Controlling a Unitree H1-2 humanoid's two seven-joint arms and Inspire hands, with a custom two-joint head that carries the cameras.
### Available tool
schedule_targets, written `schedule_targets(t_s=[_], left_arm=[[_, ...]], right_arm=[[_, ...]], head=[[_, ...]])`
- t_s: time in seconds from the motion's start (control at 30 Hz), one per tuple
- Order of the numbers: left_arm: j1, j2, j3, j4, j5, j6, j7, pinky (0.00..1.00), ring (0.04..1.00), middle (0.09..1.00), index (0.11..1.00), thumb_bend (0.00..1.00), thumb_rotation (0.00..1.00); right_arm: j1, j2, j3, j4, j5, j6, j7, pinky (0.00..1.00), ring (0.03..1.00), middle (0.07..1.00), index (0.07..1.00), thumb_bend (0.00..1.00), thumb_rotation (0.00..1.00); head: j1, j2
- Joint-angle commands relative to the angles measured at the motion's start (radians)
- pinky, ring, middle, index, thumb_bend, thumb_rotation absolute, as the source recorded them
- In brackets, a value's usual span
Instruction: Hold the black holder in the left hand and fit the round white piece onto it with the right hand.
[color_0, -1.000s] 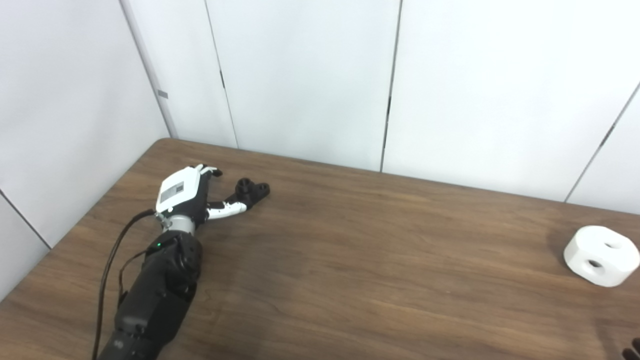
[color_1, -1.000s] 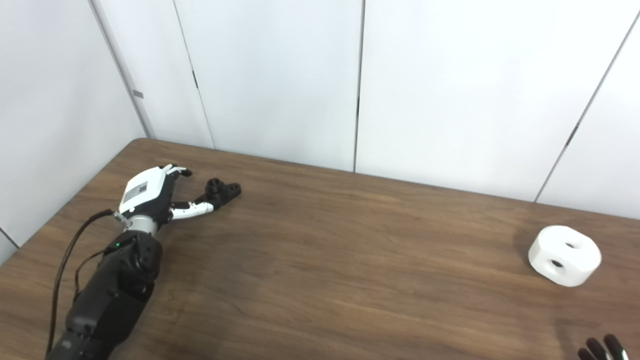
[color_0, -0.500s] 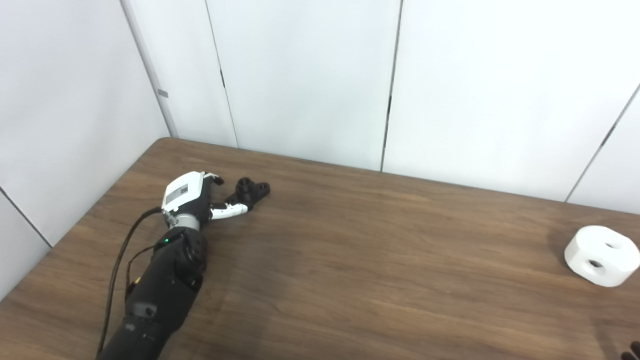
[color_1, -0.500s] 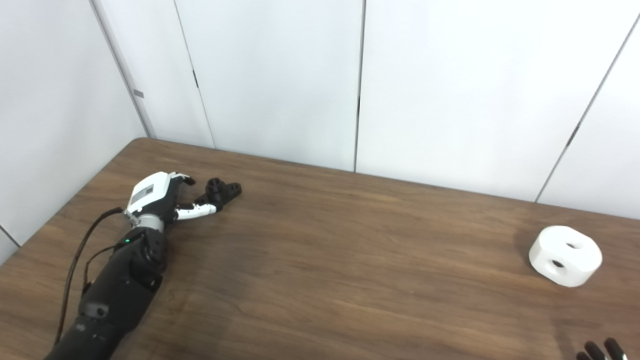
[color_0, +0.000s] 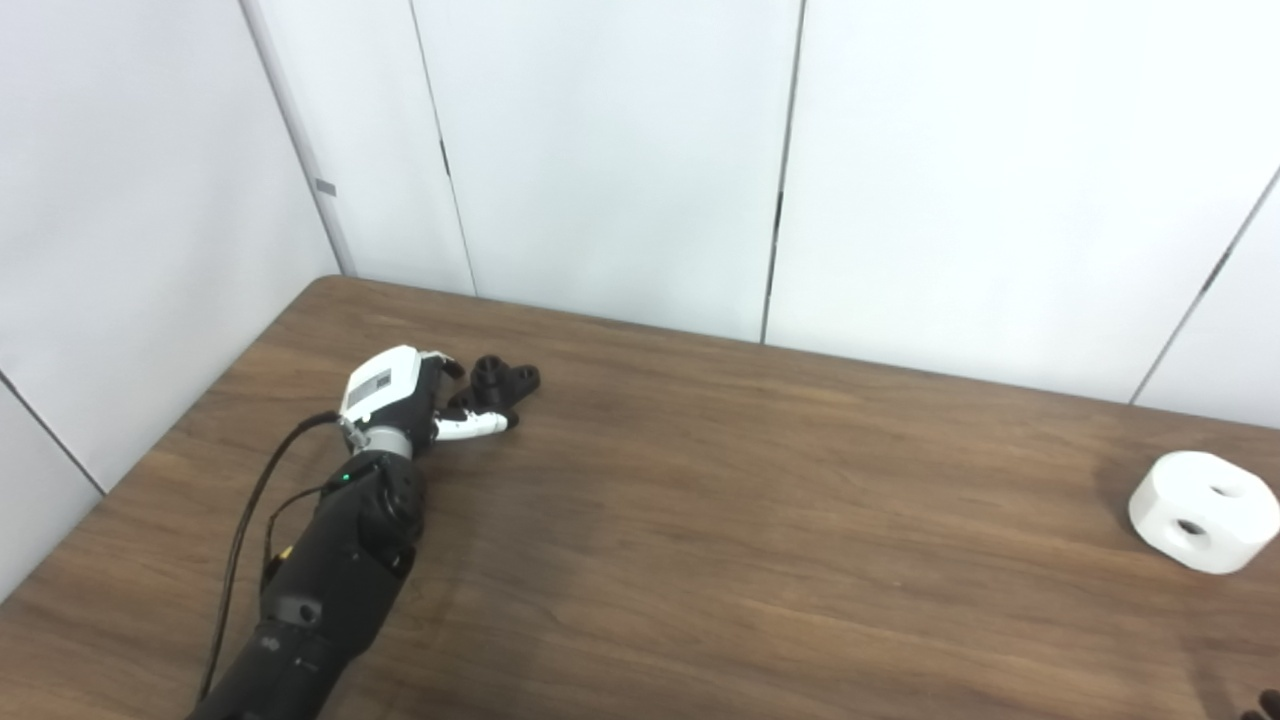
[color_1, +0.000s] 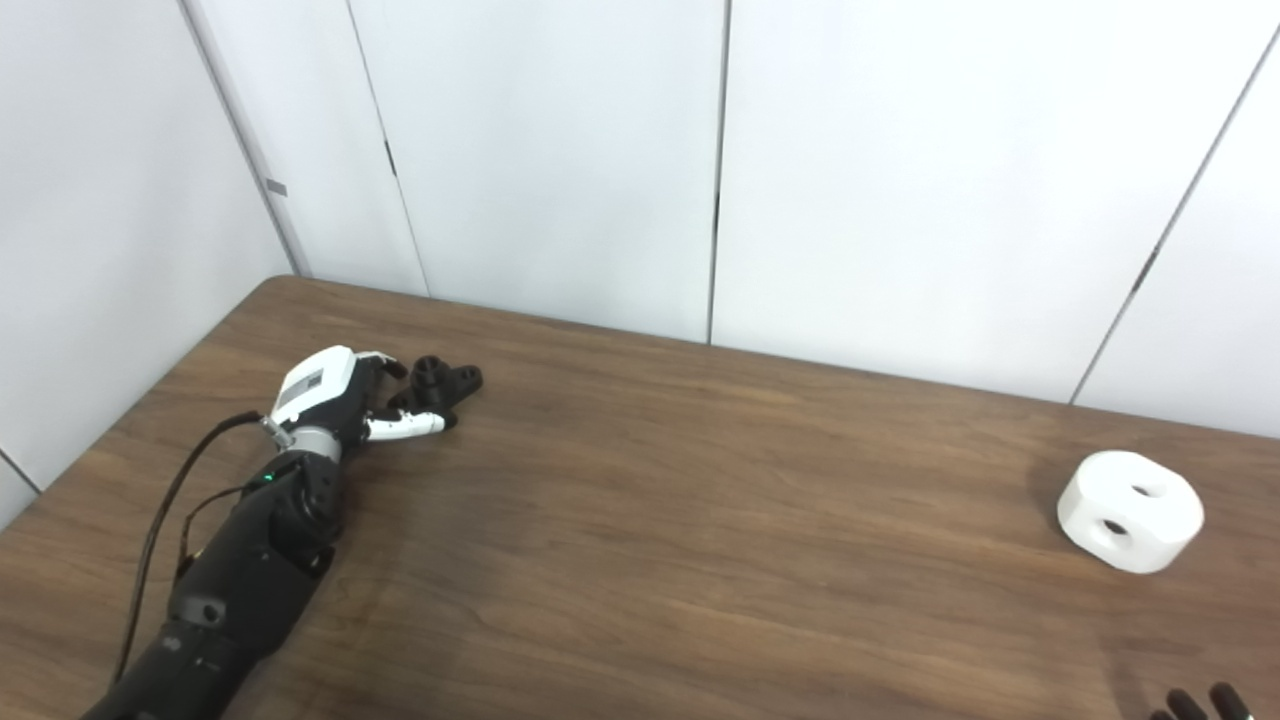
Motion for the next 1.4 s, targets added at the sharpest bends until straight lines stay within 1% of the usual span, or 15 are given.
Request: schedule_targets(t_s=[0.0, 0.13, 0.2, 0.33, 0.43, 0.67, 0.87, 1.17, 1.37], left_arm=[[-0.05, 0.03, 0.0, -0.009, 0.0, 0.005, 0.011, 1.0, 0.965, 0.91, 0.745, 0.88, 0.46], [-0.049, 0.031, -0.003, -0.013, -0.009, 0.005, 0.009, 1.0, 0.97, 0.909, 0.737, 0.87, 0.45], [-0.051, 0.031, -0.005, -0.005, -0.014, 0.002, 0.015, 1.0, 0.971, 0.906, 0.728, 0.87, 0.43], [-0.053, 0.034, -0.014, 0.009, -0.016, -0.005, 0.019, 1.0, 0.968, 0.903, 0.72, 0.87, 0.41], [-0.053, 0.037, -0.022, 0.016, -0.017, -0.009, 0.02, 1.0, 0.966, 0.898, 0.712, 0.86, 0.4], [-0.051, 0.038, -0.024, 0.01, -0.027, 0.0, 0.012, 1.0, 0.962, 0.88, 0.687, 0.85, 0.39], [-0.043, 0.041, -0.019, 0.011, -0.043, -0.016, 0.019, 1.0, 0.947, 0.869, 0.677, 0.85, 0.36], [-0.037, 0.046, -0.026, 0.003, -0.053, -0.005, 0.013, 1.0, 0.942, 0.866, 0.669, 0.84, 0.33], [-0.036, 0.048, -0.028, -0.007, -0.058, -0.001, 0.003, 1.0, 0.939, 0.863, 0.63, 0.84, 0.3]], right_arm=[[0.043, -0.011, 0.001, -0.012, -0.007, 0.045, -0.007, 0.97, 0.933, 0.946, 0.988, 0.49, 1.0], [0.044, -0.011, 0.0, -0.013, -0.01, 0.049, -0.009, 0.96, 0.931, 0.943, 0.987, 0.5, 1.0], [0.045, -0.011, 0.0, -0.014, -0.011, 0.051, -0.011, 0.95, 0.93, 0.943, 0.986, 0.5, 1.0], [0.048, -0.009, 0.002, -0.023, -0.02, 0.06, -0.02, 0.94, 0.922, 0.939, 0.983, 0.5, 1.0], [0.048, -0.008, 0.003, -0.027, -0.019, 0.064, -0.023, 0.94, 0.924, 0.937, 0.981, 0.53, 1.0], [0.049, -0.011, 0.001, -0.023, -0.015, 0.057, -0.02, 0.93, 0.924, 0.938, 0.978, 0.5, 1.0], [0.053, -0.009, 0.002, -0.039, -0.017, 0.071, -0.025, 0.93, 0.925, 0.939, 0.977, 0.52, 1.0], [0.054, -0.012, 0.002, -0.035, -0.012, 0.065, -0.022, 0.93, 0.929, 0.943, 0.979, 0.53, 1.0], [0.056, -0.012, 0.002, -0.041, -0.014, 0.068, -0.023, 0.92, 0.923, 0.939, 0.978, 0.52, 1.0]], head=[[0.002, 0.001], [-0.001, 0.002], [-0.003, 0.003], [-0.007, 0.004], [-0.008, 0.004], [-0.007, 0.005], [-0.008, 0.008], [-0.011, 0.011], [-0.014, 0.015]])
